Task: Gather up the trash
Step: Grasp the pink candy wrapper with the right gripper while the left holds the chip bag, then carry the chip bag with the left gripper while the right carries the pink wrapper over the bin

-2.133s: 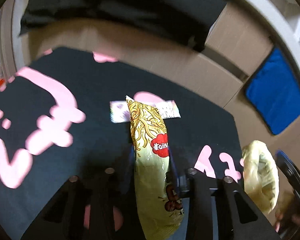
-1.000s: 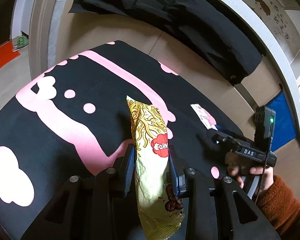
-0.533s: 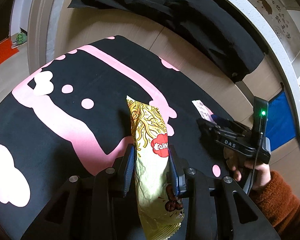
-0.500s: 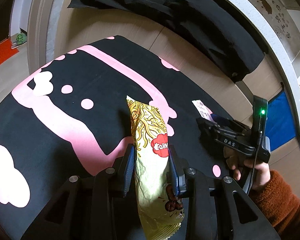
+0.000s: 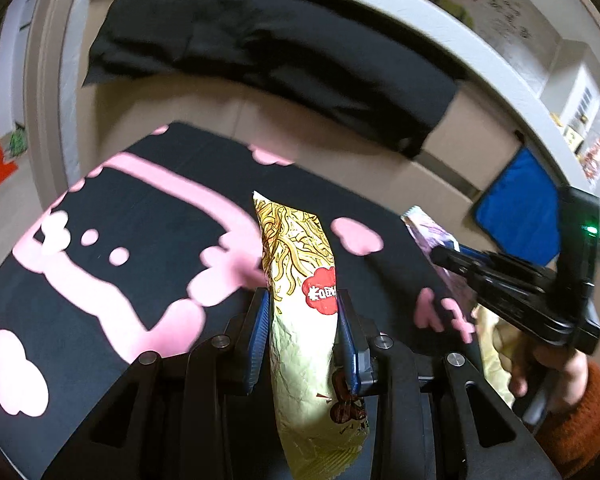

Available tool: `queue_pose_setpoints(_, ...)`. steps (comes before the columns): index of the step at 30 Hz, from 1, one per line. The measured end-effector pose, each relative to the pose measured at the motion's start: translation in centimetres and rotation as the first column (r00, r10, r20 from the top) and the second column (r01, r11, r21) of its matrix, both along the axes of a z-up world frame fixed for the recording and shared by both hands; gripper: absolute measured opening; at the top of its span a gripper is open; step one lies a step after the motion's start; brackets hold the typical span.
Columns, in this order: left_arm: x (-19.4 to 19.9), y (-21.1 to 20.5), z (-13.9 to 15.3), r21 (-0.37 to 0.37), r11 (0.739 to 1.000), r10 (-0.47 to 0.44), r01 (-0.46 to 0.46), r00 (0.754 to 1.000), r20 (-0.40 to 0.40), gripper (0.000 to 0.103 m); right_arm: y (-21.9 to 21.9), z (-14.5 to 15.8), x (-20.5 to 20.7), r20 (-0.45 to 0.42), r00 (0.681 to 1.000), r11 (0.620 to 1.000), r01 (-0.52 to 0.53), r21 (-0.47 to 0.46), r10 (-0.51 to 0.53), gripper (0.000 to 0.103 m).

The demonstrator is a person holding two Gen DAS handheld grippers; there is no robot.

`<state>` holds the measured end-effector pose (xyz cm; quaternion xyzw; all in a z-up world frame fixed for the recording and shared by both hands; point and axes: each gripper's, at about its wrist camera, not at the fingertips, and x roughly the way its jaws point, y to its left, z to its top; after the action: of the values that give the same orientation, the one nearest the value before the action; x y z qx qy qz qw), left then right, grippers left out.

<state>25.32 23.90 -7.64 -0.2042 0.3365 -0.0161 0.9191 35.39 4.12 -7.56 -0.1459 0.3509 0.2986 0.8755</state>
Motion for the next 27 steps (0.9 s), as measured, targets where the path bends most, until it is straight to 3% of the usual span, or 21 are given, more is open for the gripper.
queue_pose_setpoints(5,-1.3,-3.5,2.8,0.052,0.999,-0.020,0.017,0.998,0.052,0.033,-4.1,3.7,-4.1,0.037,0.998,0.996,0.052,0.067,-0.054,0.016)
queue_pose_setpoints(12,-2.9,-9.4,6.6,0.134,0.988,-0.094,0.079,0.990,0.109,0.033,-9.2,6.6,-8.9,0.094,0.989,0.987,0.098,0.125,-0.110,0.016)
queue_pose_setpoints(19,-3.8,-16.2,9.5,0.215,0.966,-0.181,0.145,0.971,0.155,0.033,-14.9,8.6,-11.1,0.130,0.974,0.967,0.157,0.199,-0.184,0.017)
queue_pose_setpoints(27,-3.5,-23.3,11.3,0.239,0.939,-0.293,0.246,0.939,0.182,0.033,-21.8,10.4,-12.9,0.180,0.938,0.939,0.251,0.236,-0.296,0.017)
